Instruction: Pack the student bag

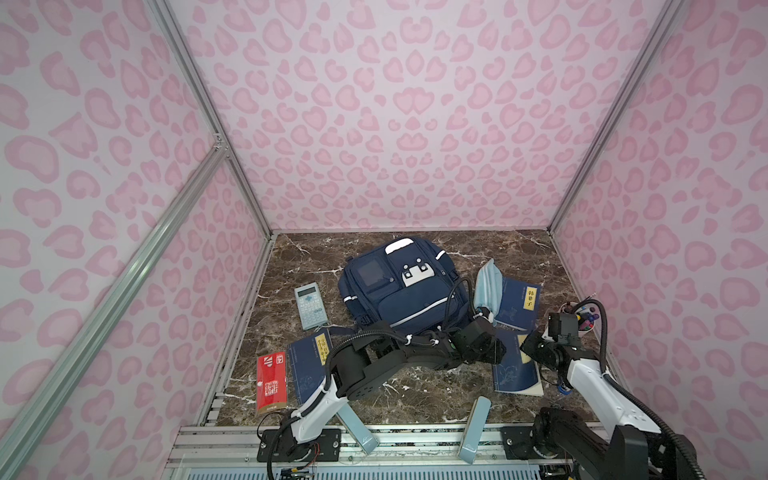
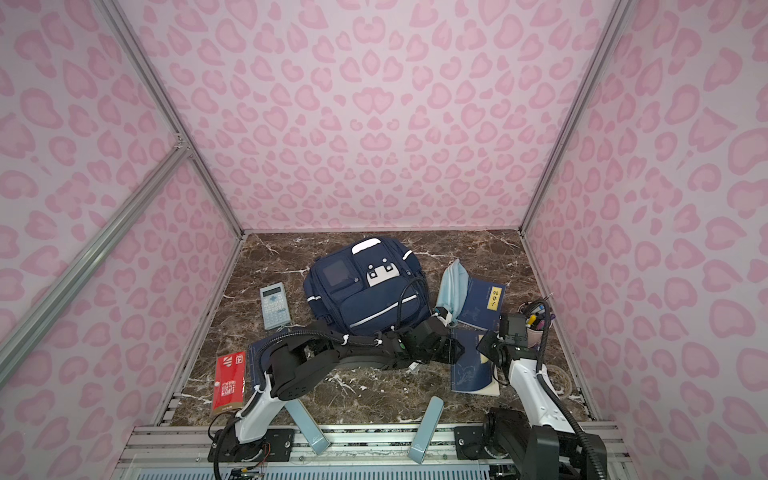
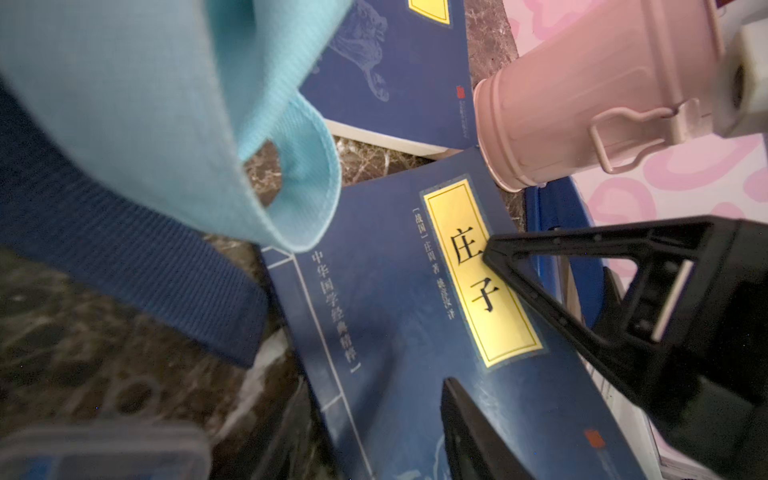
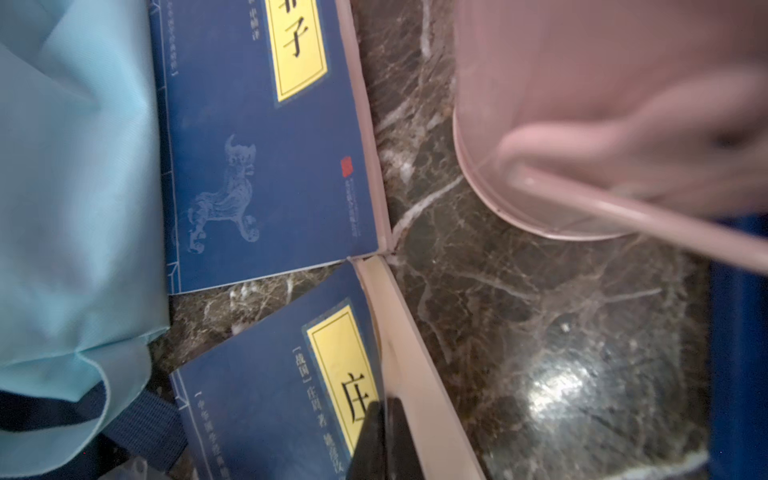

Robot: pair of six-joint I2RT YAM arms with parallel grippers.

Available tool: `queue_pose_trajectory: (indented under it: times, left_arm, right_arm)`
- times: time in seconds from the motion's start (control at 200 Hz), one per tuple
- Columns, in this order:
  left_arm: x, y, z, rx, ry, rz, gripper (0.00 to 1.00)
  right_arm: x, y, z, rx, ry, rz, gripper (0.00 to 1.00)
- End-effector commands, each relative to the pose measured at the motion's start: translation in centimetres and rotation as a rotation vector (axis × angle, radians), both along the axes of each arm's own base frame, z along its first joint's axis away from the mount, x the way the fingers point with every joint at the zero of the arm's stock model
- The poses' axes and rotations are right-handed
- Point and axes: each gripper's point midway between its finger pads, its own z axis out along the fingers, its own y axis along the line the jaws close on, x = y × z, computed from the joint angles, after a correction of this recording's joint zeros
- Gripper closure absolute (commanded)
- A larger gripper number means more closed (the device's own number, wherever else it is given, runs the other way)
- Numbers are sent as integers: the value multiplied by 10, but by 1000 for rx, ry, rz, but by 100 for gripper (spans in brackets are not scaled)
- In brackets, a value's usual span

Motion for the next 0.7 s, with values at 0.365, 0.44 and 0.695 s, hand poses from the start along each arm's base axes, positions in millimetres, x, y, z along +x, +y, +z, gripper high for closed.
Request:
queue_pose_trajectory:
  times: [0.365, 0.44, 0.695]
  left_arm:
    - [-13, 2, 46, -279, 67, -112, 33]
    - [-16, 4, 56, -324, 68, -112, 32]
    - [-14, 13, 78, -429, 81, -75, 9]
  right_arm:
    - [2, 52, 96, 278, -445, 101, 100]
    - [3, 56, 104, 309, -474, 115, 100]
    - [3, 65, 159, 378, -596, 143, 100]
